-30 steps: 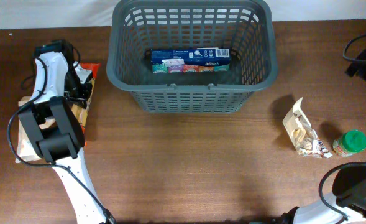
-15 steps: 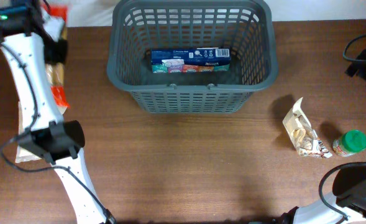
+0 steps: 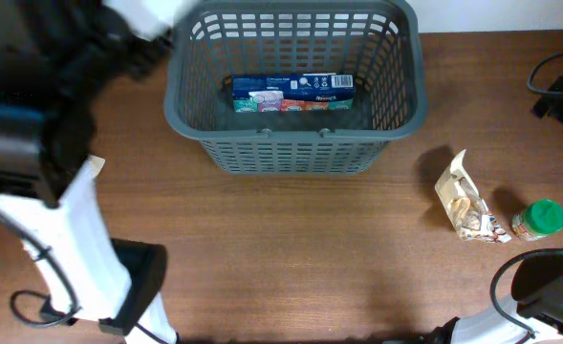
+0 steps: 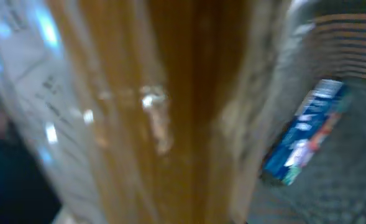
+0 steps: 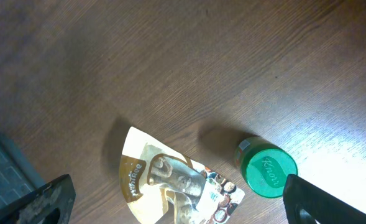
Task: Pack container
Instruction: 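Lower the pasta box into the basket and open the left gripper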
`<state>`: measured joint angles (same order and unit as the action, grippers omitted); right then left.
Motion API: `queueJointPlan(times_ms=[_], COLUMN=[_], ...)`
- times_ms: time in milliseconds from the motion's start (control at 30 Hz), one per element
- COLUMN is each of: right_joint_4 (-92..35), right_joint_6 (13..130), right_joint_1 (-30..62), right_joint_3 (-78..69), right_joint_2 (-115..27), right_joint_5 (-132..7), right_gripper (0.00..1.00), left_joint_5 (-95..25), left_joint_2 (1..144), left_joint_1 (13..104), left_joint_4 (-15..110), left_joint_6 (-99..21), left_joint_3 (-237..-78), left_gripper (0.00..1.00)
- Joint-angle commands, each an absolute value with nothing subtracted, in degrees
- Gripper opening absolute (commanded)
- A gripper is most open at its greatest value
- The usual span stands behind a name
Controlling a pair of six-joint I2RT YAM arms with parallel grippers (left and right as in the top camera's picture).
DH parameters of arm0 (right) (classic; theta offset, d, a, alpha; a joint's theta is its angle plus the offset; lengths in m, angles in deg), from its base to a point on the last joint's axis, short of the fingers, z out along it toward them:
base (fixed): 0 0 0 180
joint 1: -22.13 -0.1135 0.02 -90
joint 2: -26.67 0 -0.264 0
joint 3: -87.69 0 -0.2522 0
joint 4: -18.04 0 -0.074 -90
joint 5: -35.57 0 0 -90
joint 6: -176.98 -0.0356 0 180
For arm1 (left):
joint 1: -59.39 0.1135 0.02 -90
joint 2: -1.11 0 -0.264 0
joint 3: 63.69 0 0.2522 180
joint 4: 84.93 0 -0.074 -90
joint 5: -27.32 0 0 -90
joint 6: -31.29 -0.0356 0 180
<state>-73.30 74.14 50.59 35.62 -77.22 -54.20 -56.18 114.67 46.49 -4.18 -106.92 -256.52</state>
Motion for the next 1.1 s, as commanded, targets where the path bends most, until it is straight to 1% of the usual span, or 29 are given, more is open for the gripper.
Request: queueJointPlan(times_ms=[0, 100, 200, 333, 467, 667, 767, 800, 833, 867, 900, 1067], right_joint_4=[-73.1, -73.1, -73.1, -73.1, -73.1, -73.1, -73.1, -73.1, -73.1, -73.1, -73.1, -73.1], right_joint_6=[74.5, 74.5, 74.5, 74.5, 74.5, 74.5, 74.5, 74.5, 74.5, 74.5, 74.5, 74.5], right_joint_1=[51.0, 51.0, 51.0, 51.0, 51.0, 51.0, 51.0, 51.0, 51.0, 51.0, 51.0, 51.0], right_joint_3=[35.9, 35.9, 35.9, 35.9, 35.9, 35.9, 35.9, 35.9, 35.9, 35.9, 35.9, 35.9], right_joint_2=[-77.2, -77.2, -77.2, -77.2, -77.2, -77.2, -77.2, -77.2, -77.2, -77.2, -77.2, -77.2], right_joint_5=[-53.3, -53.3, -53.3, -53.3, -53.3, -53.3, -53.3, -53.3, -53.3, -53.3, -53.3, -53.3], right_gripper=[0.99, 0.99, 0.99, 0.99, 0.99, 0.99, 0.99, 0.99, 0.99, 0.99, 0.99, 0.99], left_joint_5=[-54.5, -54.5, -54.6, -59.0, -64.3, -66.1, -71.2, -72.5, -73.7, -74.3, -74.2, -70.4], left_joint_2=[117.8, 120.6, 124.6, 131.2, 136.7, 142.5, 143.4, 143.4, 143.1, 142.8, 142.3, 136.3], left_joint_1=[40.0, 37.0, 34.9, 32.6, 31.0, 30.2, 30.2, 30.2, 30.2, 30.2, 30.2, 30.9], left_joint_4=[-3.3, -1.9, 1.8, 5.7, 5.8, 2.5, 1.6, 1.6, 1.6, 1.7, 1.8, 1.8], left_joint_6=[-122.2, -125.4, -125.4, -125.4, -123.7, -122.9, -119.7, -117.6, -114.9, -112.3, -109.7, -102.3], left_joint_3=[-251.6, -245.4, -238.2, -230.2, -228.1, -228.0, -228.0, -228.0, -228.3, -228.5, -229.0, -232.1], left_gripper=[0.02, 0.02, 0.02, 0.02, 0.02, 0.02, 0.02, 0.15, 0.33, 0.42, 0.99, 0.99])
